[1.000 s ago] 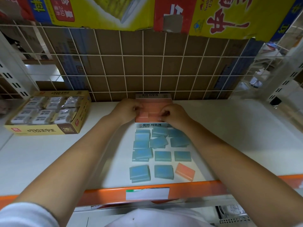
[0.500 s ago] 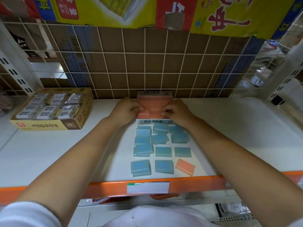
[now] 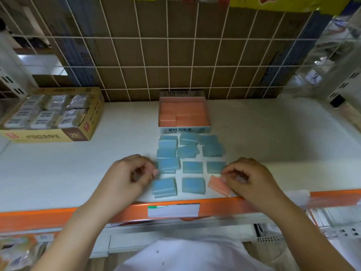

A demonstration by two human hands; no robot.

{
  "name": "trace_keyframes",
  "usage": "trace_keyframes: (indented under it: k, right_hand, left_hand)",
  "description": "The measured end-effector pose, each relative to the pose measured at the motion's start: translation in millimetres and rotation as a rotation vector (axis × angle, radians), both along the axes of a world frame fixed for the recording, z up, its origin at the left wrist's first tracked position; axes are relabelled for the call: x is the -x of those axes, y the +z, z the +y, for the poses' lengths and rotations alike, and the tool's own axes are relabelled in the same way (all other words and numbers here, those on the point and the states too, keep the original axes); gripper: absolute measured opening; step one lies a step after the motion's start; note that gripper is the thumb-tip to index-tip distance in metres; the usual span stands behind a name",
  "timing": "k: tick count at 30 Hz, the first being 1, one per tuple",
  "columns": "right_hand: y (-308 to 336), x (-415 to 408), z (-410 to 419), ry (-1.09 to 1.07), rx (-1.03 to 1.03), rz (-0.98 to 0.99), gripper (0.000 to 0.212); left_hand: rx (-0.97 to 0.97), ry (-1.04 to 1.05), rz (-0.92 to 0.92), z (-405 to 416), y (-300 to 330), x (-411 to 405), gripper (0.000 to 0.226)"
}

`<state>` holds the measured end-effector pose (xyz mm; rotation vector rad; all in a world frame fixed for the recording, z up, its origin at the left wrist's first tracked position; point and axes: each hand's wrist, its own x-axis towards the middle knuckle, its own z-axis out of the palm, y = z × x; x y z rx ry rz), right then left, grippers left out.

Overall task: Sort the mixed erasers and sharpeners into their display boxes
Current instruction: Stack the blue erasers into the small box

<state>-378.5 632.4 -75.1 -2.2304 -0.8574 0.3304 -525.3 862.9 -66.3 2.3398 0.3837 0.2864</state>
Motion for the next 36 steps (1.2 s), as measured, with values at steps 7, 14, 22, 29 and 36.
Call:
trace_keyframes:
  k: [7,14,22,29,36]
  right_hand:
    - [-5.4,3.9,-5.7,0.009,0.05,-0.002,0.012]
    - [2.4,7.8,-4.4,-0.031,-0.027,0.185,0.031]
    - [29.4,-21.4,30.5,-0.116,-0.204,0.263,0.019]
    - [48.0,-69.7,96.8,-0.058,-0.117,-0.022,0.015]
    - [45.1,-99.6,113.8,-0.058,0.095,-0.114,0.02]
  left_hand:
    - [0.096,-0.041,0.155,-2.1,-5.4,5.3,0.02]
    - [0.288,0.01,0.126,-1.6,-3.5,4.8,0.019]
    - [0.589,0.156,-0.114,8.9,8.1,-22.7,0.02]
    - [0.479,0.18,-0.155,42.6,34.2,-86.4,0.02]
    - [0.319,0.131,-0.09,45.9,30.2,-142.7,0.014]
